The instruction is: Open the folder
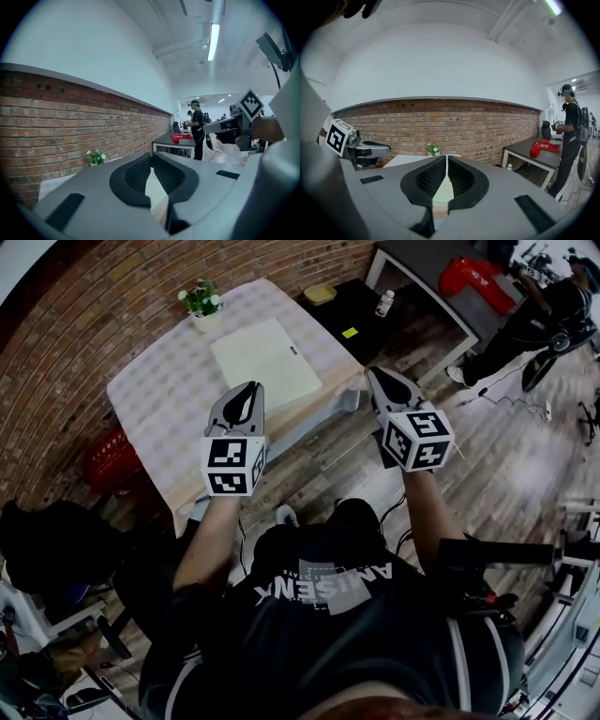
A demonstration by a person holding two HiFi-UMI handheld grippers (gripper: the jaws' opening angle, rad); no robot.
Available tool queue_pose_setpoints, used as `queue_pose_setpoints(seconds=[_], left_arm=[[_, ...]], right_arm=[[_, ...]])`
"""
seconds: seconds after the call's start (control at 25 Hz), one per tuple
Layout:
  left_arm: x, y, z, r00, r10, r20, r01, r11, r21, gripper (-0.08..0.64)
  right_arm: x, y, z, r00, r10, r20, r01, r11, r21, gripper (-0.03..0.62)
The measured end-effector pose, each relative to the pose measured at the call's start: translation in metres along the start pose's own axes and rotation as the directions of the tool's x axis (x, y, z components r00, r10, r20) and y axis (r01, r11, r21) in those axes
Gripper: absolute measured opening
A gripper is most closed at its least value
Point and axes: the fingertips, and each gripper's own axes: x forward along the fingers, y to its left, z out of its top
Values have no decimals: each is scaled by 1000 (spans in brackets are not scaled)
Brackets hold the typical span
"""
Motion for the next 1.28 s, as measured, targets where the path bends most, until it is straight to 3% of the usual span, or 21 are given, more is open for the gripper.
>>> queue_pose_setpoints(seconds=[0.36,0.68,0.84,1.0,1.28], left_arm=[[48,-10,-30,993,72,-91,-72,997,0,12],[94,-13,-49,971,170,-168,-173,985,-1,12],[119,-25,-72,952,181,-248,-169,983,69,12],[139,-38,-106,922,200,-330,-175,979,103,15],[168,-58,-138,894,198,-402,-144,977,159,51]], right_arm=[[63,-32,-27,989,129,-71,-128,992,21,43],[119,-67,-44,953,265,-144,-267,964,7,43],[147,-79,-65,927,325,-186,-329,944,12,43],[167,-82,-97,885,392,-251,-399,917,26,43],[197,-79,-138,816,475,-330,-490,871,40,43]])
